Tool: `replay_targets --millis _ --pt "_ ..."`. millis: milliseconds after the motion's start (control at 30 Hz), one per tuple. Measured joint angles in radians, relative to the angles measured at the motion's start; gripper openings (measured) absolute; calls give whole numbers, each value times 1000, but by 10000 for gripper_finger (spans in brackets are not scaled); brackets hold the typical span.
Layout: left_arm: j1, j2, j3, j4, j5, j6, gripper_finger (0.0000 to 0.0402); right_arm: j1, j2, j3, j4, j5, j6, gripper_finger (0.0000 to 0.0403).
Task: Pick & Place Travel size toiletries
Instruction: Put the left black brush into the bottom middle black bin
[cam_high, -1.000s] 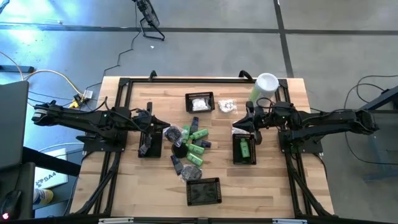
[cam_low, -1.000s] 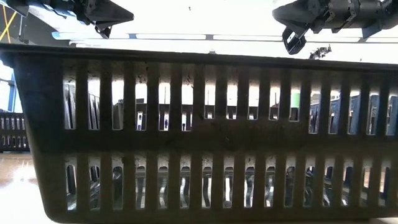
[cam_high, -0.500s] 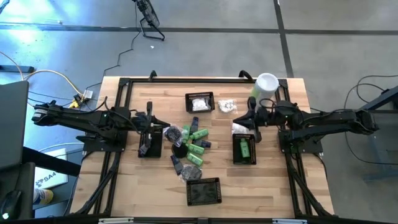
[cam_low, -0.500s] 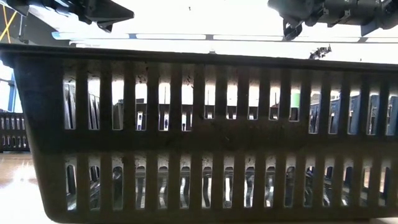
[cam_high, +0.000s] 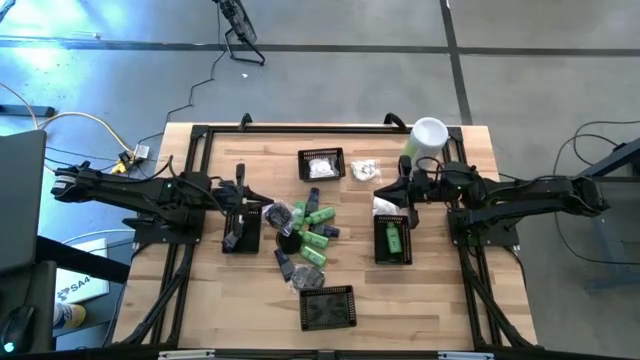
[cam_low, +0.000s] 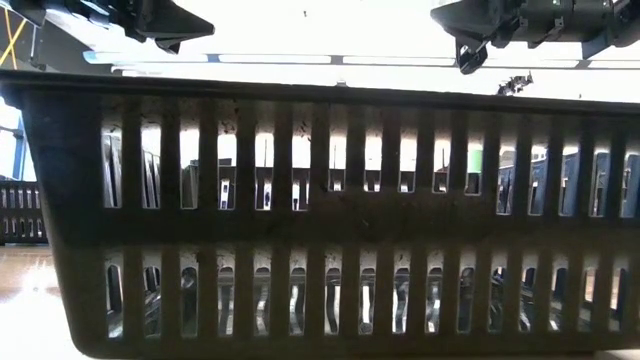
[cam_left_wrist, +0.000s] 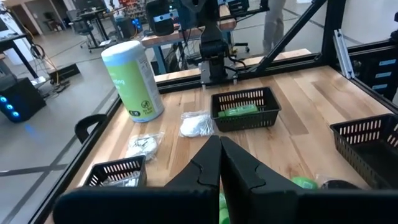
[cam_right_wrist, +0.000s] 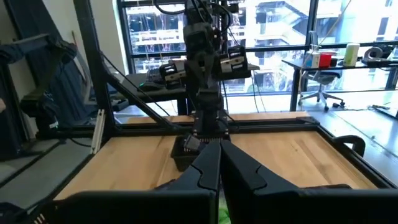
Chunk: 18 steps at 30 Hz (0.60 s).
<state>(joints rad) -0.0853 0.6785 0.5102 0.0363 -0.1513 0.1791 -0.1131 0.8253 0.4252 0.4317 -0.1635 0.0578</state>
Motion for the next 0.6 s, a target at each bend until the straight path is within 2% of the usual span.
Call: replay_targets --millis 167,400,600 --pt "0 0 0 -18 0 -1 1 0 0 0 -6 7 -28 3" --pt "0 0 0 -17 -22 -83 1 -1 0 0 -11 17 -244 3" --pt "0 0 0 18 -42 -132 1 -1 0 0 -36 143 -291 3"
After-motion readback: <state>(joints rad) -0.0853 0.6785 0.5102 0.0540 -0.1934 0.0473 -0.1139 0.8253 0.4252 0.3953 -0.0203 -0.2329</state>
